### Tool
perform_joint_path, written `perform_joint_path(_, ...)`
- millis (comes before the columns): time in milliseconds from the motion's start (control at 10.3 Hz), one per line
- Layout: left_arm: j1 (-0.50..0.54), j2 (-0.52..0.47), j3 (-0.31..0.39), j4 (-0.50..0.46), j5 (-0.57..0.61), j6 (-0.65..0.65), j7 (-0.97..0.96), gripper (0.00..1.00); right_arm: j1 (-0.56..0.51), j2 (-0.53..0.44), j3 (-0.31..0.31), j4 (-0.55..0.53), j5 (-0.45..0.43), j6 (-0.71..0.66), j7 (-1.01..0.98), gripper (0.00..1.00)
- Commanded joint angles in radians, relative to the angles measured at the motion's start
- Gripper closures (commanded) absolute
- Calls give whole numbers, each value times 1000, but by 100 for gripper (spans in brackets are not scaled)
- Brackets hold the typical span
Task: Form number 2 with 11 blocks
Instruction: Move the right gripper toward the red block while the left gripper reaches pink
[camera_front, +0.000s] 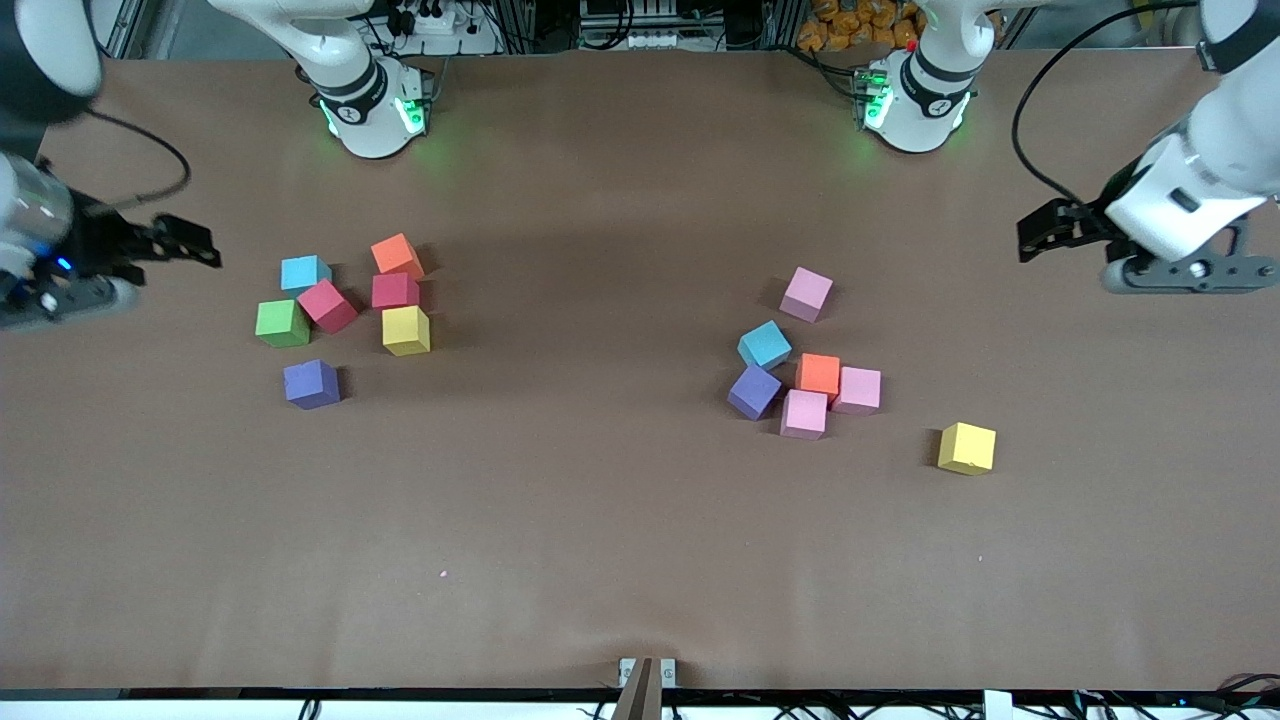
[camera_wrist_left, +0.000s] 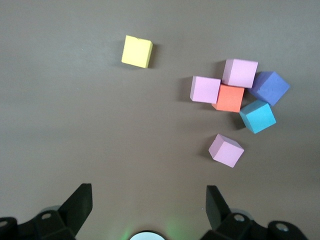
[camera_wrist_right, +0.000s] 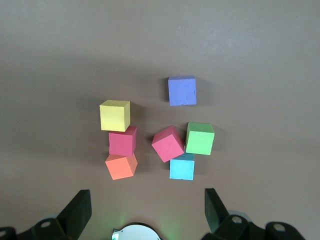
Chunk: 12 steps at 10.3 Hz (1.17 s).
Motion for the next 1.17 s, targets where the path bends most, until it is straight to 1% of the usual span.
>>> perform_joint_path(0, 2, -40, -50, -148, 11, 95, 16, 0, -37, 75, 3, 16, -6, 36, 9, 0)
perform_joint_path(194, 2, -42, -64, -236, 10, 153, 16, 0, -67, 115, 3, 25, -5, 56, 5, 0)
perform_joint_path(292, 2, -42, -84, -277, 4, 193, 16, 0, -71, 121, 3, 30, -3, 48, 6, 0)
perform_joint_path(389, 2, -41, -112, -314, 3, 230, 16, 0, -69, 120, 3, 33, 6, 31, 8, 0)
perform_joint_path(486, 2, -40, -145, -366, 3, 284, 16, 0, -65, 120, 5, 45, 10, -17, 0, 0)
perform_joint_path(681, 2, -39, -199, -466, 2, 394, 1, 0, -52, 140, 8, 54, 11, -21, -64, 0)
perform_joint_path(875, 2, -18, -211, -530, -13, 479, -3, 0, -17, 169, 8, 64, 17, -26, -50, 0)
perform_joint_path(1069, -5, -4, -269, -587, -18, 555, -1, 0, 53, 169, 6, 59, 12, -39, -63, 0)
